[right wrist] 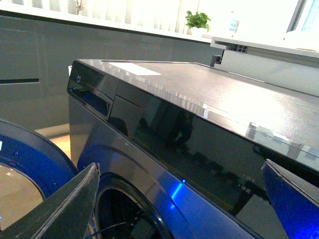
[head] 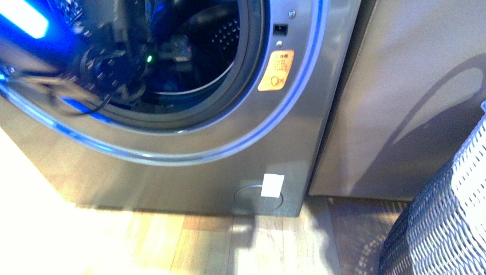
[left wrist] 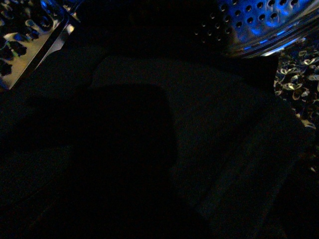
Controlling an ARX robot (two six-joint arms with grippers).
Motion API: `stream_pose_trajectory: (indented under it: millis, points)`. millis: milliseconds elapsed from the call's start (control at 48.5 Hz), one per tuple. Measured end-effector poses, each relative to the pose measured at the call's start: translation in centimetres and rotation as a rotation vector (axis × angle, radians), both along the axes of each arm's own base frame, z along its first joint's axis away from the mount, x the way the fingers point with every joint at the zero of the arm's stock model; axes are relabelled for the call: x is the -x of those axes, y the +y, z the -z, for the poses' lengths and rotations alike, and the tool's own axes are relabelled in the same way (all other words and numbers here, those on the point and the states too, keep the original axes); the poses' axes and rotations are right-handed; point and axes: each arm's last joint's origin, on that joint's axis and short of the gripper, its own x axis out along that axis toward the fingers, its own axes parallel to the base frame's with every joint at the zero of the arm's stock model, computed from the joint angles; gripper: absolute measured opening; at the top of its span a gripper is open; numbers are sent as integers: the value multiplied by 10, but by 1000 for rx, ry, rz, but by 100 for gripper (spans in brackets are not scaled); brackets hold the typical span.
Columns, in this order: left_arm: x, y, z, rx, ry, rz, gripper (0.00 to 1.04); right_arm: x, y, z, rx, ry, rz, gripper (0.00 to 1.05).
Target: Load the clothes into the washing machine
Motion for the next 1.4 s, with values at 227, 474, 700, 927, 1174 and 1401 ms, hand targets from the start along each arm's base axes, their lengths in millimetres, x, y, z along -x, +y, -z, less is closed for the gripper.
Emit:
stream_pose_trajectory:
  millis: [227,474,700,927,1174,1401]
  points:
    - [45,19,-3,22,-3,48,98,0,0,0,0,0,0,97]
    - [116,31,-8,36,41,77,98,0,0,0,0,-1,0,97]
    - [169,23,-40,53,-14,176,98,0,0,0,0,-1,0,97]
    - [237,17,-82,76,-109,265,98,0,0,0,0,-1,0,97]
    - [296,24,-115,101,-195,255,98,0,0,0,0,-1,0,97]
    - [316,23,-125,67,-257,203,93,0,0,0,0,-1,0,97]
